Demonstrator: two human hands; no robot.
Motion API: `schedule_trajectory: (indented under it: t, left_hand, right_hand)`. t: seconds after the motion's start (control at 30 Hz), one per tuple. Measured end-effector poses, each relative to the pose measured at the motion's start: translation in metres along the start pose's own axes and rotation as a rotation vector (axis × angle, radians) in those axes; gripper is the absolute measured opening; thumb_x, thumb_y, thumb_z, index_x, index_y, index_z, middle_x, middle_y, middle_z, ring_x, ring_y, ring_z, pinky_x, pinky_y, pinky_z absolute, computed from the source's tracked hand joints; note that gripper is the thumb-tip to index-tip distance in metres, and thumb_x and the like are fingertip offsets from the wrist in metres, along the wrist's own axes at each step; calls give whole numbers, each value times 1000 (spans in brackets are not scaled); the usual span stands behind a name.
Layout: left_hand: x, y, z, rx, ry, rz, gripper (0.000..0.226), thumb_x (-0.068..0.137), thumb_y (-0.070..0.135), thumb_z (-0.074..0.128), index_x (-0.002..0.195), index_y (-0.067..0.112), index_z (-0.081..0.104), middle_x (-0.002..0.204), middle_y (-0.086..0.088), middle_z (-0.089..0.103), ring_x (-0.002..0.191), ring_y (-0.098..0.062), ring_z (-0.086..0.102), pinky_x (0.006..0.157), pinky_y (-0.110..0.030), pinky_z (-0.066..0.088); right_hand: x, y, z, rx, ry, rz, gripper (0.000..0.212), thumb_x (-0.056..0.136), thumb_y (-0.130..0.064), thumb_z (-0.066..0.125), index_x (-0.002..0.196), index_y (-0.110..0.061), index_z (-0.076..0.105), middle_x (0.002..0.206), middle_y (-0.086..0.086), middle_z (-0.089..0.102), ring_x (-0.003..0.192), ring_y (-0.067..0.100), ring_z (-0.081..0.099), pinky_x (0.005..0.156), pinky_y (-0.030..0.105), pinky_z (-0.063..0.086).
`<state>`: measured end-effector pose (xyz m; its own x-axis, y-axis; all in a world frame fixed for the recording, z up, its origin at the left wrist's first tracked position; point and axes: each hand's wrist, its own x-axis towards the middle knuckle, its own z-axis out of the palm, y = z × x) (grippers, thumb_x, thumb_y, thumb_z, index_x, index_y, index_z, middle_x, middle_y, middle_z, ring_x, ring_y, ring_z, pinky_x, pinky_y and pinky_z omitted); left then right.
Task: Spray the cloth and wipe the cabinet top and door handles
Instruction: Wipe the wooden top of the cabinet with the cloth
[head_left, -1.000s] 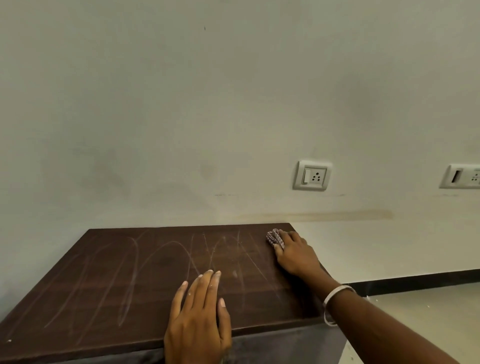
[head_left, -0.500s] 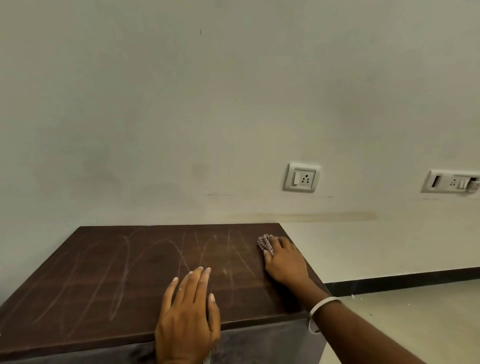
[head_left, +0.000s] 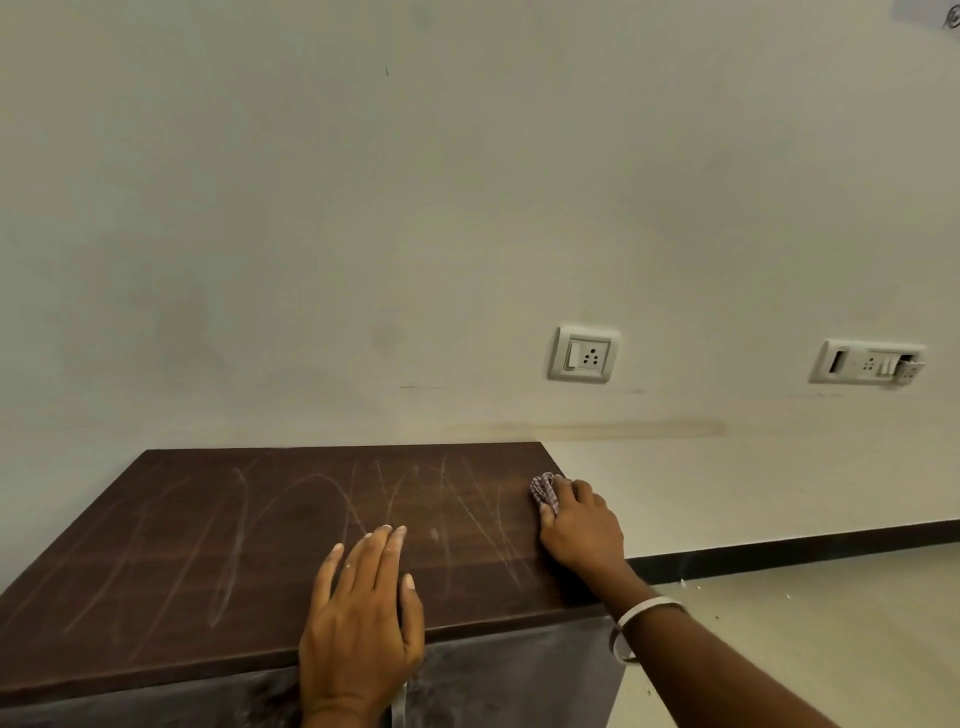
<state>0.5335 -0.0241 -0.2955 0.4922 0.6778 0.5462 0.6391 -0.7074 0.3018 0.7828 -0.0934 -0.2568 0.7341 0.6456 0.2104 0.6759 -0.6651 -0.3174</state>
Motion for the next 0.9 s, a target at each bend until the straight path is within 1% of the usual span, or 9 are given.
schedule_trajectory:
  t: [0.1,0.2,0.3,0.43,0.6,0.8,0.9]
  left_hand:
    - [1,-1,3,14,5,9,55,93,36,25,129,15,60,128,-3,64,118,-18,60,112,-41,31]
    - [1,-3,3,28,-2,13,53,90,35,33,131,15,58,130,-4,63,120,-18,59,113,-42,31]
    - [0,-3,2,40,-1,13,53,90,35,34,133,13,57,132,-5,61,121,-18,58,114,-43,29]
    - [-1,-3,1,53,12,21,53,91,35,34,134,12,55,133,-6,60,121,-19,58,114,-44,29]
    - [-1,-2,2,47,43,25,54,91,35,33,132,10,57,131,-8,62,120,-21,59,113,-45,31]
    - [1,-2,4,58,49,18,55,91,37,31,132,11,57,130,-8,62,121,-22,58,113,-46,32]
    - [-1,-3,4,57,44,20,56,91,37,31,133,10,55,131,-9,61,122,-22,57,114,-46,32]
  right_hand:
    - [-16,-16,7,0,-1,-89,54,96,-43,36,145,-23,30,150,5,34,134,26,38,112,40,32]
    - [-27,-22,7,5,-18,-146,55,96,-45,35,147,-24,29,150,3,33,134,25,37,112,40,31]
    - [-30,-5,0,23,-14,-127,55,96,-47,34,147,-25,29,150,2,35,133,23,39,111,38,33]
    - [-30,20,-10,10,18,-5,54,96,-46,34,145,-23,31,149,4,36,131,25,42,108,38,36]
    - [-35,13,-8,3,41,32,52,96,-42,36,144,-22,31,149,6,36,131,27,40,109,40,35]
    - [-57,-13,4,35,46,-93,53,96,-43,38,145,-27,30,149,1,35,135,23,37,113,39,32]
    - [-64,-8,2,45,40,-144,53,95,-45,37,145,-27,31,148,-2,37,133,21,39,112,37,33]
